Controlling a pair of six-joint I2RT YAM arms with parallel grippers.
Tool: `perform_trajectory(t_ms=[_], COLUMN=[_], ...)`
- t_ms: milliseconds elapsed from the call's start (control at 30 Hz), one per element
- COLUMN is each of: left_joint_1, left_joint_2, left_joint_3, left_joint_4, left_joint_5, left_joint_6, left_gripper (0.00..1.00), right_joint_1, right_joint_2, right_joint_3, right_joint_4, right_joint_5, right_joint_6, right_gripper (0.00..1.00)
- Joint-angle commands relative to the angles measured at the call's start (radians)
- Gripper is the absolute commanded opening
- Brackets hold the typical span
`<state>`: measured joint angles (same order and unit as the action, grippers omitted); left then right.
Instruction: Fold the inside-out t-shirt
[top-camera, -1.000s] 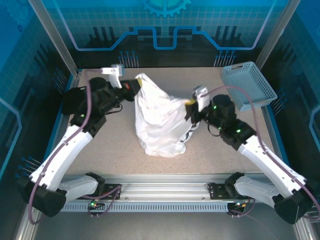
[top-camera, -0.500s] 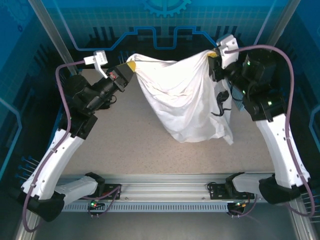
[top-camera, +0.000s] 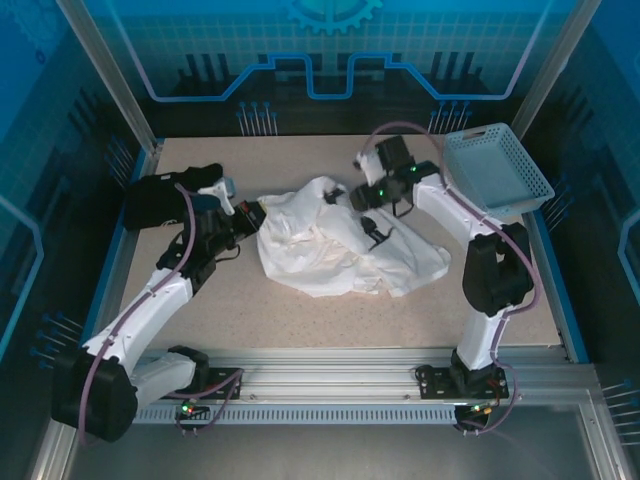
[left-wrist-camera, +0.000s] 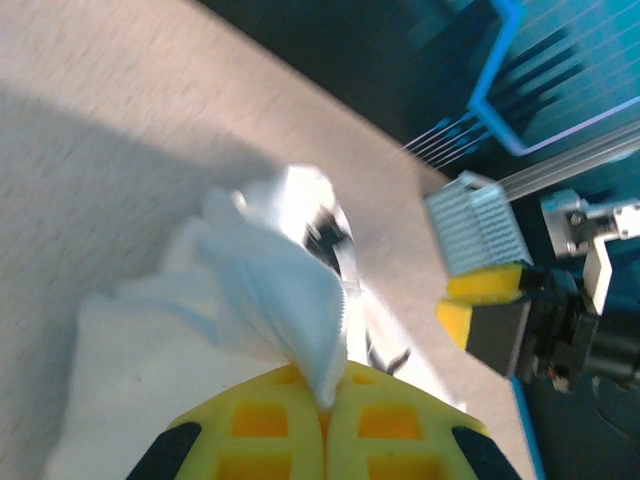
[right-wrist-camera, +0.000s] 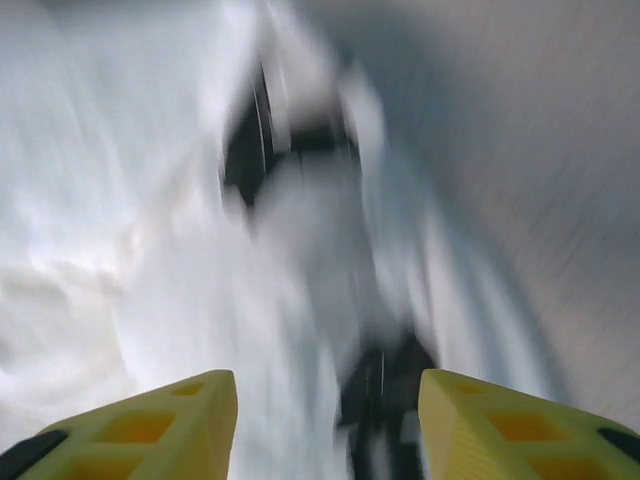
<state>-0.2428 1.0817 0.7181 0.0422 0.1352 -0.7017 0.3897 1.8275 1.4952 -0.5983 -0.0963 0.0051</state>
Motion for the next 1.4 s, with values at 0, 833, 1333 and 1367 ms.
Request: perform_trajectory(t_ms=[0, 833, 1333, 1367], left_joint_1=[0.007, 0.015, -0.199, -0.219], left_joint_2=[-0.062, -0.193, -0.328, -0.321], left_joint_3=[-0.048, -0.092, -0.27, -0.252], left_joint_4=[0.004, -0.086, -0.472, -0.462], left_joint_5=[0.013, 0.006, -0.172, -0.197], left_joint_6=[0.007, 0.048, 0.03, 0.064], left_gripper=[0.0, 0.0, 0.48, 0.57], right_joint_1=[0.11, 0.175, 0.123, 0.116], right_joint_2=[-0.162, -0.073, -0.625, -0.627], right_joint_3=[-0.14, -0.328, -0.83, -0.834], right_joint_4=[0.053, 0.425, 0.471, 0.47], right_joint_5=[0.001, -0.064, -0.33, -0.337], right_joint_6=[0.082, 0.291, 0.131, 0.132], right_gripper=[0.57, 0.0, 0.0, 0.0])
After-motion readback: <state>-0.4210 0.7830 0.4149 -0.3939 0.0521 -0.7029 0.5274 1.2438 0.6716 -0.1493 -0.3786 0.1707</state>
